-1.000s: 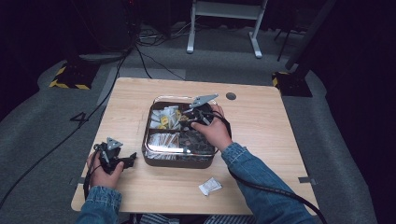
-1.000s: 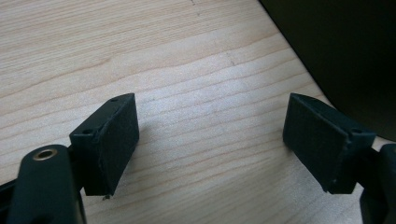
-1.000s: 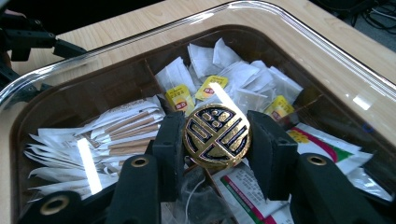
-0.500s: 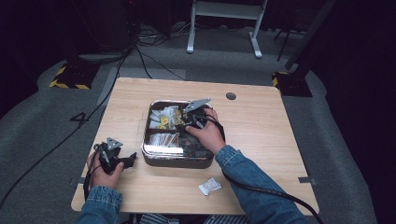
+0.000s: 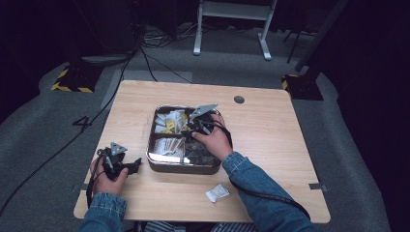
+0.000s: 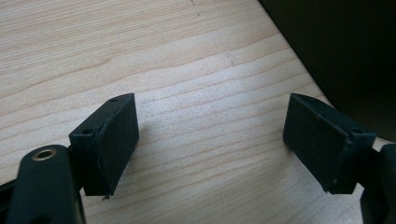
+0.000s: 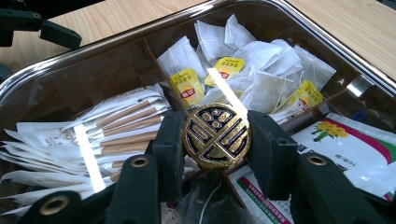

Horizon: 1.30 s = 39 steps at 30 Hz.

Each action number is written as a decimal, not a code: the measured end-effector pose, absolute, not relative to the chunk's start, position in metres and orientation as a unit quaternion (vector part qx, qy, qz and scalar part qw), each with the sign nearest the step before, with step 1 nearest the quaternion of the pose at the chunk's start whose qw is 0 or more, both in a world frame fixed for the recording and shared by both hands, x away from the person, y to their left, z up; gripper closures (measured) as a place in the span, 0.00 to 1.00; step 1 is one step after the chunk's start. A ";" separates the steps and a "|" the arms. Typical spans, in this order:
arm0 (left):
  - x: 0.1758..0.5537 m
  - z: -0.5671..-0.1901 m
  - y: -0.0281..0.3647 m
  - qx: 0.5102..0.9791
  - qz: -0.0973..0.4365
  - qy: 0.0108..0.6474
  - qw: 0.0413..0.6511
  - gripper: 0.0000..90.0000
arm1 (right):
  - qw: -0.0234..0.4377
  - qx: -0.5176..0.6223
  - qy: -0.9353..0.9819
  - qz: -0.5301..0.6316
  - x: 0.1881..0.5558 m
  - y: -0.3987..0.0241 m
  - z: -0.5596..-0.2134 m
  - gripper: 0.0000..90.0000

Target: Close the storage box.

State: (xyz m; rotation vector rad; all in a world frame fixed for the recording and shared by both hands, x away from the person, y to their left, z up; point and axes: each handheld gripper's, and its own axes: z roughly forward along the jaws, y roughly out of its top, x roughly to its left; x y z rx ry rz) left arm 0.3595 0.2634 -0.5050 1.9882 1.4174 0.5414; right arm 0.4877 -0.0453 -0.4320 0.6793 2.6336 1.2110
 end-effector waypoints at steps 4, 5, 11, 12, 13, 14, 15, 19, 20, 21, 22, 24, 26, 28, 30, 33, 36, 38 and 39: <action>0.359 -0.505 0.263 0.755 0.206 0.538 0.315 0.21 | 0.081 0.228 0.881 0.406 0.487 -0.045 -0.432 0.65; 0.359 -0.505 0.263 0.755 0.205 0.538 0.315 0.21 | 0.082 0.228 0.881 0.406 0.487 -0.046 -0.432 0.65; 0.359 -0.505 0.263 0.755 0.205 0.538 0.315 0.21 | 0.083 0.229 0.881 0.406 0.486 -0.048 -0.433 0.65; 0.359 -0.505 0.263 0.754 0.206 0.538 0.315 0.21 | 0.082 0.229 0.881 0.406 0.486 -0.048 -0.433 0.65; 0.359 -0.505 0.263 0.754 0.205 0.538 0.315 0.21 | 0.081 0.230 0.881 0.406 0.486 -0.048 -0.434 0.65; 0.359 -0.505 0.263 0.754 0.206 0.538 0.315 0.21 | 0.081 0.229 0.881 0.406 0.486 -0.048 -0.434 0.65; 0.359 -0.505 0.263 0.755 0.205 0.538 0.315 0.21 | 0.082 0.229 0.881 0.405 0.486 -0.048 -0.434 0.65; 0.359 -0.505 0.263 0.755 0.205 0.538 0.315 0.21 | 0.083 0.230 0.882 0.404 0.486 -0.047 -0.434 0.65; 0.359 -0.505 0.263 0.754 0.205 0.538 0.315 0.21 | 0.082 0.229 0.882 0.404 0.486 -0.047 -0.434 0.65; 0.359 -0.505 0.263 0.754 0.206 0.538 0.315 0.21 | 0.082 0.229 0.882 0.404 0.486 -0.047 -0.434 0.65; 0.359 -0.505 0.263 0.754 0.206 0.538 0.315 0.21 | 0.082 0.230 0.881 0.404 0.486 -0.047 -0.434 0.65; 0.359 -0.505 0.263 0.755 0.206 0.538 0.315 0.21 | 0.083 0.230 0.881 0.406 0.486 -0.048 -0.435 0.65; 0.359 -0.505 0.263 0.754 0.205 0.538 0.315 0.21 | 0.082 0.231 0.880 0.407 0.486 -0.048 -0.435 0.65; 0.359 -0.505 0.263 0.754 0.205 0.538 0.315 0.21 | 0.083 0.231 0.880 0.406 0.486 -0.048 -0.435 0.65; 0.359 -0.505 0.263 0.754 0.205 0.538 0.315 0.21 | 0.087 0.231 0.880 0.405 0.487 -0.047 -0.435 0.65; 0.359 -0.505 0.263 0.754 0.206 0.538 0.315 0.21 | 0.085 0.230 0.881 0.405 0.487 -0.047 -0.435 0.65; 0.359 -0.505 0.263 0.755 0.205 0.538 0.315 0.21 | 0.086 0.230 0.880 0.408 0.487 -0.047 -0.435 0.64; 0.359 -0.505 0.263 0.755 0.205 0.538 0.315 0.21 | 0.087 0.232 0.875 0.417 0.487 -0.048 -0.433 0.58; 0.359 -0.505 0.263 0.755 0.205 0.538 0.315 0.21 | 0.089 0.234 0.872 0.421 0.486 -0.049 -0.431 0.55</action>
